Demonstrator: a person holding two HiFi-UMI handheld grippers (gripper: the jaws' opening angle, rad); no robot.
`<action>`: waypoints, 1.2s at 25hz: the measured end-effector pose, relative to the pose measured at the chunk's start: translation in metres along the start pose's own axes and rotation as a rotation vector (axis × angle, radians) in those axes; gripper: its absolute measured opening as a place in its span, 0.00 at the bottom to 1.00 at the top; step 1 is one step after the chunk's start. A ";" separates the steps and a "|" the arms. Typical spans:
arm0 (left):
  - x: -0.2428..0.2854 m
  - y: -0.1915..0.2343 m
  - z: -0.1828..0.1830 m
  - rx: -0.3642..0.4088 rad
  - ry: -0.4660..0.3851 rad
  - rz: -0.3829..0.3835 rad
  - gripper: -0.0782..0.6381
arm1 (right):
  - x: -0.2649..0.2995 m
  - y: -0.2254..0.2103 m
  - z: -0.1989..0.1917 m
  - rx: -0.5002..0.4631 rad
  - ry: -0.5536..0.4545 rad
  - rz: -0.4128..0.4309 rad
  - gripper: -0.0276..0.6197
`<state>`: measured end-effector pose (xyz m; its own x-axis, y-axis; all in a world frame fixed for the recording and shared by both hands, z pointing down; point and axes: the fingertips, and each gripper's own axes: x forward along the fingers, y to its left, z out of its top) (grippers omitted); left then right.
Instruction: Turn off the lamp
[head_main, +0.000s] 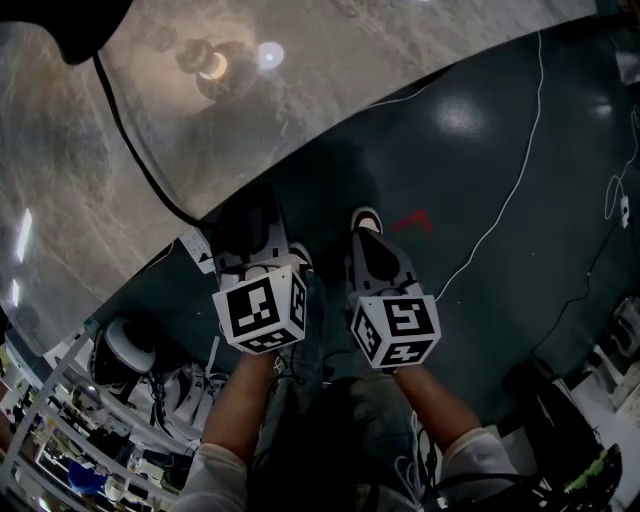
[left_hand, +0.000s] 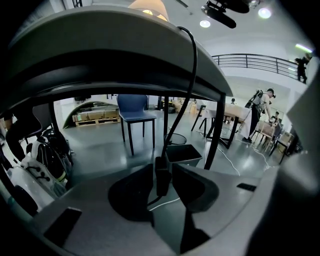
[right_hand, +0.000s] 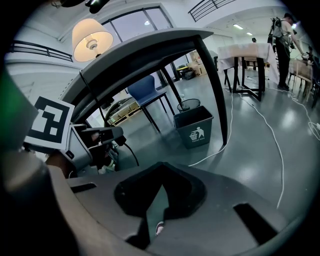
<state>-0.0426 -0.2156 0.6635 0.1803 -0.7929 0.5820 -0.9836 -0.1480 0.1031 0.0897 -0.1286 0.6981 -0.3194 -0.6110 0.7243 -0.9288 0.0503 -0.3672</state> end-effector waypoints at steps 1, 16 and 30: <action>0.000 0.000 0.000 0.002 0.002 0.003 0.27 | 0.000 0.000 0.000 0.000 0.001 0.000 0.04; 0.002 -0.002 0.000 0.024 0.000 0.007 0.25 | 0.001 -0.003 -0.003 0.000 0.014 0.001 0.04; 0.003 -0.002 -0.001 0.014 -0.004 -0.015 0.24 | 0.003 -0.003 -0.006 0.005 0.017 -0.003 0.04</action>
<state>-0.0406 -0.2174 0.6657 0.1951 -0.7930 0.5771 -0.9806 -0.1679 0.1008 0.0900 -0.1259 0.7049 -0.3196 -0.5977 0.7353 -0.9288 0.0440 -0.3679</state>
